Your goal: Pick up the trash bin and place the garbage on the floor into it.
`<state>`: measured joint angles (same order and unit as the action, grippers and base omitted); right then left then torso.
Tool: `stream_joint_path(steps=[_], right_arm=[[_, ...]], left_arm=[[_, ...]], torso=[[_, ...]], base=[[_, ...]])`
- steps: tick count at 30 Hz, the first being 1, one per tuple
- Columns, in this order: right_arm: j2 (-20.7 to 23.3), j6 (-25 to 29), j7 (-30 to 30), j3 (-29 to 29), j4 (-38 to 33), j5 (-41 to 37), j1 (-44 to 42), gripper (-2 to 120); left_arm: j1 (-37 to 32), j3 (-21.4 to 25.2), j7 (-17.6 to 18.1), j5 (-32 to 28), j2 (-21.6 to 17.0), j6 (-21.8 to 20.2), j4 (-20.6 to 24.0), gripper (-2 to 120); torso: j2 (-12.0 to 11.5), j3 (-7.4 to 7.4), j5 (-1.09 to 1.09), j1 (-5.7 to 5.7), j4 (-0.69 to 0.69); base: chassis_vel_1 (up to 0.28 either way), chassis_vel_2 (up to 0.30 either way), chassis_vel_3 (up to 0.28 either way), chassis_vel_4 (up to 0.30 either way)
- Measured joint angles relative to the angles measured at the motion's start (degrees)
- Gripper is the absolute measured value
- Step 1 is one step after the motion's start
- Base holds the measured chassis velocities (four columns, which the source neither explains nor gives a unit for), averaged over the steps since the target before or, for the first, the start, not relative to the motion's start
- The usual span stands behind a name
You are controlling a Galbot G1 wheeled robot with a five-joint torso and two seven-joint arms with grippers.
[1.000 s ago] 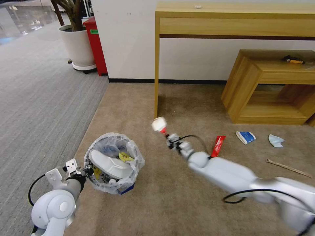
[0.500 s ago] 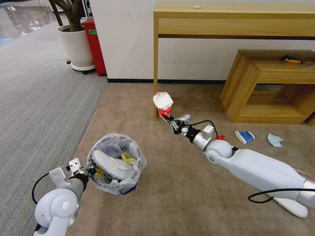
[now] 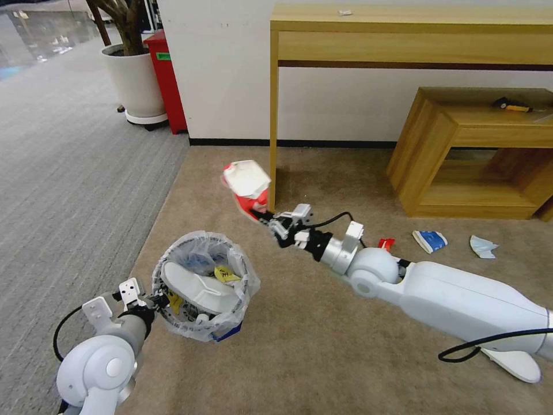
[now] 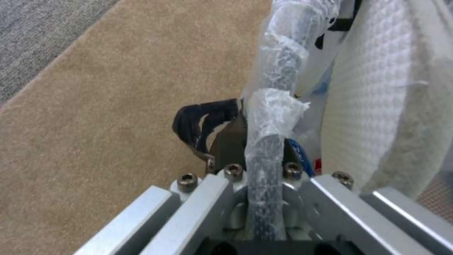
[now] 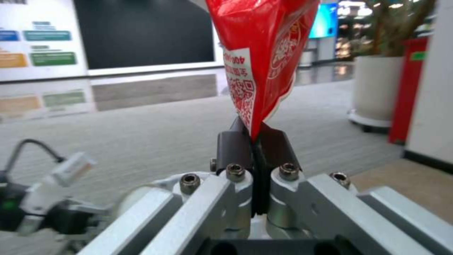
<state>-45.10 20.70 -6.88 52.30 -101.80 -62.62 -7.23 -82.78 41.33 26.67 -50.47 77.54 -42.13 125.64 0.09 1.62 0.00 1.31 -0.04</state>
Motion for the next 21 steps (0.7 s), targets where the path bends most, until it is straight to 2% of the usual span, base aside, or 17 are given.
stream_joint_path(steps=[15, 21], right_arm=[[-4.01, -0.42, 2.65, 10.38, -1.83, -1.24, 3.26, 0], [-5.14, -0.42, 3.62, 11.81, -0.54, -0.89, 2.34, 0]], left_arm=[[-0.2, 0.71, 0.41, -0.16, 0.03, -0.02, 0.57, 0], [-0.23, 0.78, 0.45, -0.16, 0.33, -0.02, 0.84, 0]], torso=[[-0.01, 0.01, 0.0, 0.0, -0.01], [-0.02, 0.01, 0.0, 0.0, -0.01]], base=[[0.0, 0.0, 0.0, 0.0], [0.0, 0.0, 0.0, 0.0]])
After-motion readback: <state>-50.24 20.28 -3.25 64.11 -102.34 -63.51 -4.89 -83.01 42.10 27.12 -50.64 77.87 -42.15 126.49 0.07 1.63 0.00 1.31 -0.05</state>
